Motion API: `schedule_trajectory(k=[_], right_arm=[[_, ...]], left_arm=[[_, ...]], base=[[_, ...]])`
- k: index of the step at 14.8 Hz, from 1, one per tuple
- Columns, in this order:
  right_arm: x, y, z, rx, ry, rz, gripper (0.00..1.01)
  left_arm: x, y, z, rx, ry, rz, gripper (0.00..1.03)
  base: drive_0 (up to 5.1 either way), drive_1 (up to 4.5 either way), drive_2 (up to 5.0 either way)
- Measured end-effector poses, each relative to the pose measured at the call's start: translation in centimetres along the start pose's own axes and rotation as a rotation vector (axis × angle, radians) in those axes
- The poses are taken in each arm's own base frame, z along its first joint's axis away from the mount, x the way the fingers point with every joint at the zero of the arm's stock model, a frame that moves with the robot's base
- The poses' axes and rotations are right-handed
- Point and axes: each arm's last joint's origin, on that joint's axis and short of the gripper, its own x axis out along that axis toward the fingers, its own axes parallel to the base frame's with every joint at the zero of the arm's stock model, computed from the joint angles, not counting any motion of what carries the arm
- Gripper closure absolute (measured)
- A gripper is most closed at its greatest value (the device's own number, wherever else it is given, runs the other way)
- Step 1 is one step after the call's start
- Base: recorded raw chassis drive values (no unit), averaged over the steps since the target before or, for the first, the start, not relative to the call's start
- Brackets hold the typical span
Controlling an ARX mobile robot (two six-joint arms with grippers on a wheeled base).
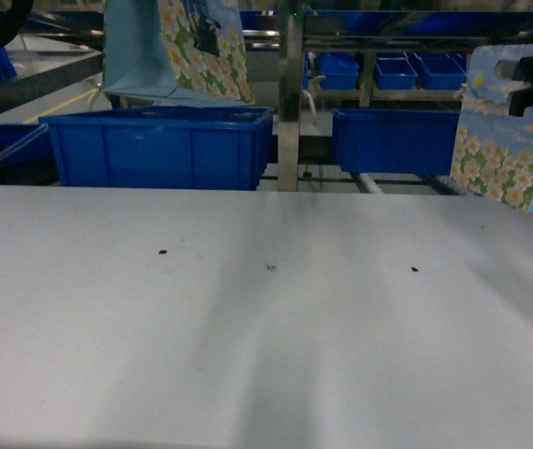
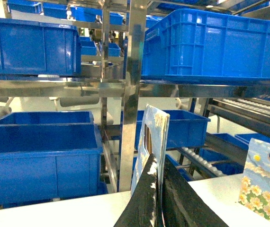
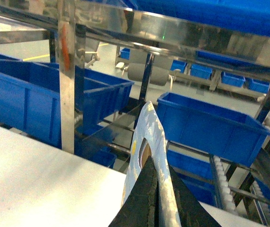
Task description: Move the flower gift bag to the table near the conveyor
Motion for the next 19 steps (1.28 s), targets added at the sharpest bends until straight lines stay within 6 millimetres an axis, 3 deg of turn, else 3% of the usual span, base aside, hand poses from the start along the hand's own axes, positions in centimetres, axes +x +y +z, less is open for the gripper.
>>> schedule_trajectory(k=[3, 6, 12, 14, 19], right_arm=[[1.4, -0.2, -3.4, 0.055, 0.067, 0.022, 0.99], [2.6, 0.6, -2.9, 0.095, 0.039, 0.054, 0.99], [1.6, 2.5, -7.8, 0.136, 0.181, 0.064, 0.98], [0.8, 3.3, -8.9, 0.121, 0.219, 0.091, 0.76], [0.3, 3.0, -8.3, 0.127, 0.196, 0.100, 0.18]], left_arm=[[0.0, 0.0, 0.0, 0.000, 0.000, 0.000, 1.01], [0.0, 0.0, 0.0, 0.000, 0.000, 0.000, 1.01], [0.0, 0.0, 0.0, 0.000, 0.000, 0.000, 1.01], [0.0, 0.0, 0.0, 0.000, 0.000, 0.000, 1.01], [0.0, 0.0, 0.0, 0.000, 0.000, 0.000, 1.01]], base=[[0.0, 0.00, 0.0], [0.0, 0.00, 0.0], [0.0, 0.00, 0.0], [0.0, 0.00, 0.0], [0.0, 0.00, 0.0]])
